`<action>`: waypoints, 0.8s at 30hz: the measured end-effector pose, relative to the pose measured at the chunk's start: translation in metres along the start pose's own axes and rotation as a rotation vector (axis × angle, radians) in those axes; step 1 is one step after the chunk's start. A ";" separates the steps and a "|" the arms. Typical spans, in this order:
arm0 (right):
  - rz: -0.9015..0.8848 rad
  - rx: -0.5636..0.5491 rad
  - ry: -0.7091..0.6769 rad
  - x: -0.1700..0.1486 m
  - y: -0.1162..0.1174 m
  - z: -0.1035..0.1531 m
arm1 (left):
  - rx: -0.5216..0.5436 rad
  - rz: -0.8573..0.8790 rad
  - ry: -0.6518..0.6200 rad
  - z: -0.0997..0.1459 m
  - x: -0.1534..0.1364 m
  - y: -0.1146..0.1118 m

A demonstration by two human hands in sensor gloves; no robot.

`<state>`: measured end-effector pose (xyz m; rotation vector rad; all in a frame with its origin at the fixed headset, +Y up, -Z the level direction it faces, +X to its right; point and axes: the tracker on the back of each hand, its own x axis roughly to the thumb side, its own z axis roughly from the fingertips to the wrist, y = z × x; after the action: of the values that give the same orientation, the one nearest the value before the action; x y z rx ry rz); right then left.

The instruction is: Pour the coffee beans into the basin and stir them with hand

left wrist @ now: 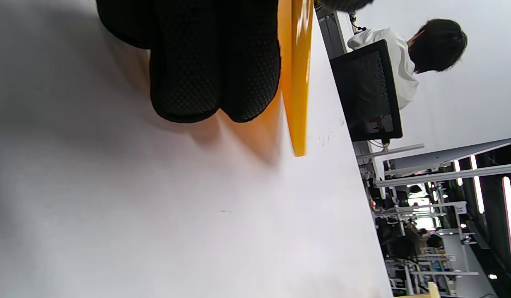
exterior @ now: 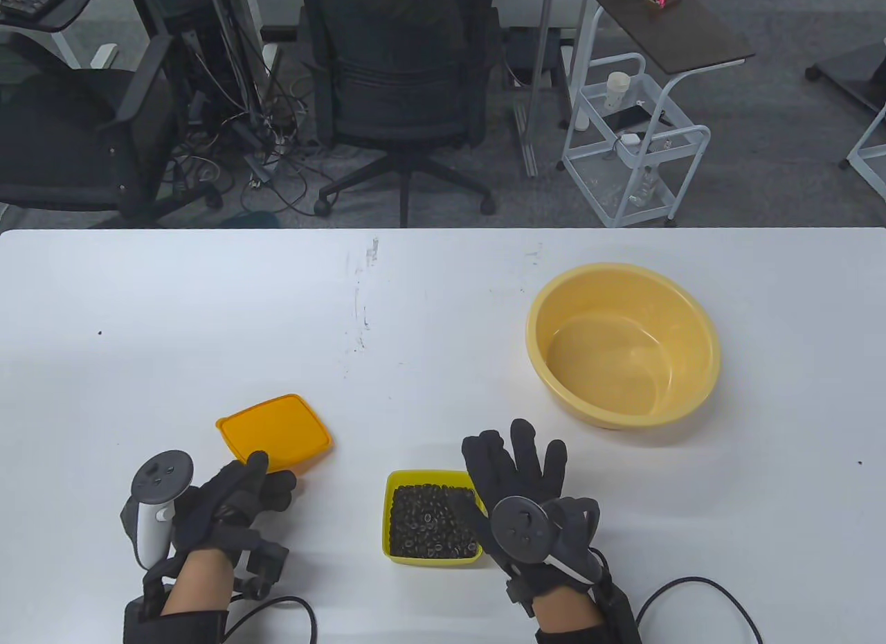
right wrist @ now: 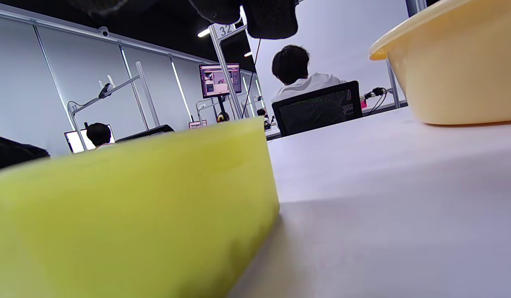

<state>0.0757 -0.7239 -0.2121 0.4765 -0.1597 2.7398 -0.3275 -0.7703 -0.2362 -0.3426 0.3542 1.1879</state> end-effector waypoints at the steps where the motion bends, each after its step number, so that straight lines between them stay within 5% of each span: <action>1: 0.007 0.006 -0.002 0.001 0.001 0.000 | 0.011 -0.004 0.015 0.000 0.000 0.001; 10: 0.014 0.106 0.096 -0.005 0.014 -0.004 | 0.078 -0.080 -0.039 0.013 0.009 0.006; 15: -0.010 0.193 0.187 -0.007 0.027 -0.005 | 0.084 -0.327 -0.406 0.031 0.033 -0.009; 18: -0.093 0.289 0.237 -0.006 0.034 -0.004 | 0.107 -0.499 -0.514 0.042 0.042 -0.024; 24: -0.038 0.280 0.305 -0.012 0.038 -0.004 | 0.128 -0.960 -0.636 0.048 0.047 -0.055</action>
<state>0.0714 -0.7621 -0.2213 0.1240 0.3098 2.7659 -0.2561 -0.7289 -0.2101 0.0125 -0.2846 0.2792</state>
